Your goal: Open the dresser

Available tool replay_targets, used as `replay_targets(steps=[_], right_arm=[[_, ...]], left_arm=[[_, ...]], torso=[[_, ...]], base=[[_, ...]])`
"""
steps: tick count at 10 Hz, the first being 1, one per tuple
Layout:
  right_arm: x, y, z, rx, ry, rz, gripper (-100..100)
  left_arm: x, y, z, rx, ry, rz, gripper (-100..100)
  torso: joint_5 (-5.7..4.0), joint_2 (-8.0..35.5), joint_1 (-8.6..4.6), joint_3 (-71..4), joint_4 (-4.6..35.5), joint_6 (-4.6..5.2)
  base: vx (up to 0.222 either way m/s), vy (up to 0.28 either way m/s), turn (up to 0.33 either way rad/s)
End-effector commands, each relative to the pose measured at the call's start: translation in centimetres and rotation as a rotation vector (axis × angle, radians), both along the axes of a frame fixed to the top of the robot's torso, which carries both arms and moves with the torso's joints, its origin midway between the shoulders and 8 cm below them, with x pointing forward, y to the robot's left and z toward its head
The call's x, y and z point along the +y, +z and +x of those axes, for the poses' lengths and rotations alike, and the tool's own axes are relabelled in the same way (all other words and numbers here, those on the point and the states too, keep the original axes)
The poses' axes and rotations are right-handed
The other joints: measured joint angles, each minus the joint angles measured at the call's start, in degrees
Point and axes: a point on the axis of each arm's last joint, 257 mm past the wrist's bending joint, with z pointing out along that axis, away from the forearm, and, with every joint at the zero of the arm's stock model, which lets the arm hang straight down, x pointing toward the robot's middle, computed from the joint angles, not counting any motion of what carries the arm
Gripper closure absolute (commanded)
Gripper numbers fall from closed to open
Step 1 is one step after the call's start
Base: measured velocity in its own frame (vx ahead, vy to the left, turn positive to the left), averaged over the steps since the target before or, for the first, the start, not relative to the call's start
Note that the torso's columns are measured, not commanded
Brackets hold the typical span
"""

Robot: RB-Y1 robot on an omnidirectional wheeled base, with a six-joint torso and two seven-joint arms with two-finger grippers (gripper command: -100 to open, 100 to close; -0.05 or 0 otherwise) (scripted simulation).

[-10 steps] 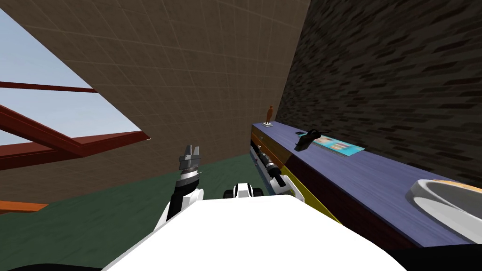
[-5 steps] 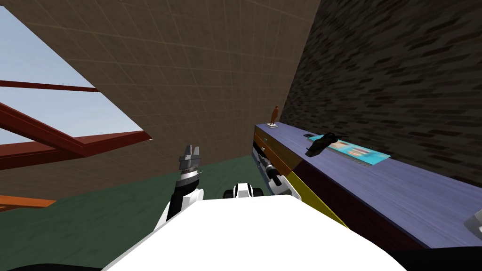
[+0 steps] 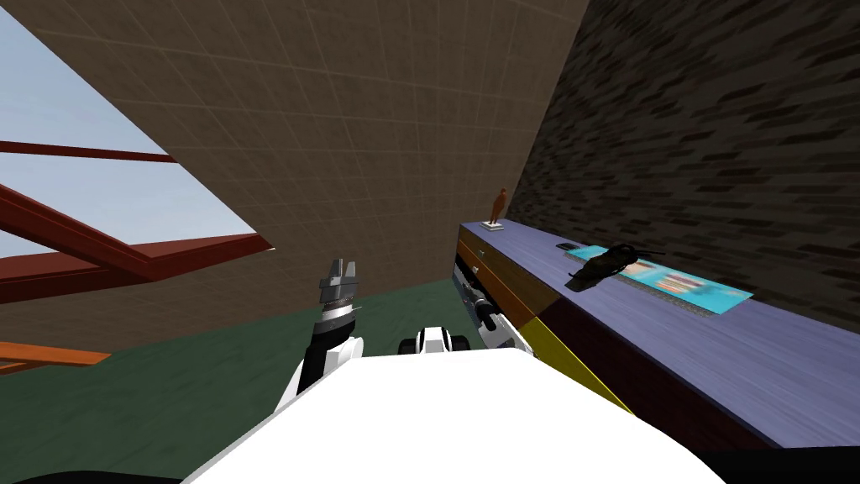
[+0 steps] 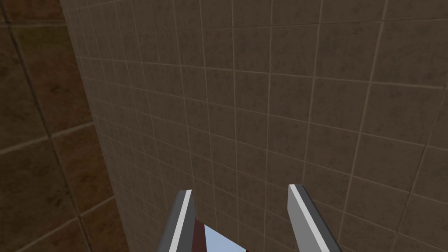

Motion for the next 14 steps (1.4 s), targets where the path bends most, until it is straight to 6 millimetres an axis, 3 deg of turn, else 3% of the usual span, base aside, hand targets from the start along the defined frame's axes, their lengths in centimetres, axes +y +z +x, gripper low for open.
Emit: replay_targets(steps=[1, 7, 11, 14], right_arm=[[-1.2, -2.9, -0.8, 0.084, -0.016, -0.079, -100], [-5.7, -9.1, -3.9, 0.3, -0.064, -0.311, -100], [-7.6, -11.1, -5.3, 0.378, -0.08, -0.393, -100], [-10.7, -13.0, -7.3, 0.486, -0.097, -0.545, -100]], left_arm=[[0.0, 0.0, 0.0, 0.0, 0.0, 0.0, 0], [0.0, 0.0, 0.0, 0.0, 0.0, 0.0, 0], [0.0, 0.0, 0.0, 0.0, 0.0, 0.0, 0], [0.0, 0.0, 0.0, 0.0, 0.0, 0.0, 0]], torso=[[0.01, -0.13, 0.07, -0.06, -0.02, -0.03], [0.02, -0.16, 0.09, -0.08, -0.03, -0.01], [0.03, -0.15, 0.12, -0.09, -0.04, -0.01], [0.03, -0.21, 0.11, -0.13, -0.05, -0.01]], base=[[0.071, 0.041, 0.038], [0.094, 0.05, 0.051], [0.048, 0.021, 0.024], [0.076, 0.033, 0.05]])
